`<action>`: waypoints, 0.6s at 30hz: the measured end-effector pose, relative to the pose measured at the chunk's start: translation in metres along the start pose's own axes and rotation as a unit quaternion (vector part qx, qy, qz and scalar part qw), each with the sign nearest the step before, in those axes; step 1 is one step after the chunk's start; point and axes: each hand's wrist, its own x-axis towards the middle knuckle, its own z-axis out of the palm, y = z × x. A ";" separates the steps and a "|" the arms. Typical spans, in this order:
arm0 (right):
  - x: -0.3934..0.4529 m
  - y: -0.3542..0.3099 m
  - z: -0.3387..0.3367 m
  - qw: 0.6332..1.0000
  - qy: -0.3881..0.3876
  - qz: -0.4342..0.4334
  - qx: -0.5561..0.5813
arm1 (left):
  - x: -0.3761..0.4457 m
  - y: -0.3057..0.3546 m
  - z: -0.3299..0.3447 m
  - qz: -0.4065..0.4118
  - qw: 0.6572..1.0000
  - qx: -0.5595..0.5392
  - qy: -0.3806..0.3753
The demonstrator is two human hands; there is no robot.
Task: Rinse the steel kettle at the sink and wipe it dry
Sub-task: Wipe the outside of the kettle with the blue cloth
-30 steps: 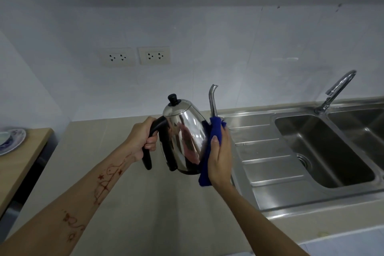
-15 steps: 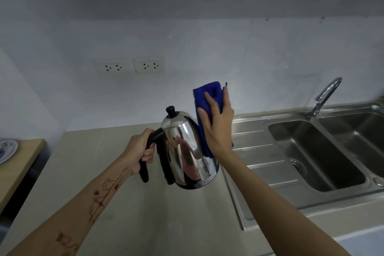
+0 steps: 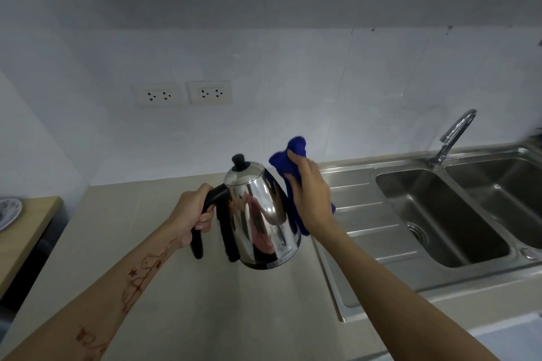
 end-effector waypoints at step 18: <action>-0.033 0.032 -0.003 0.991 -0.022 -0.134 -0.022 | -0.001 -0.001 0.003 0.001 1.000 -0.001 0.007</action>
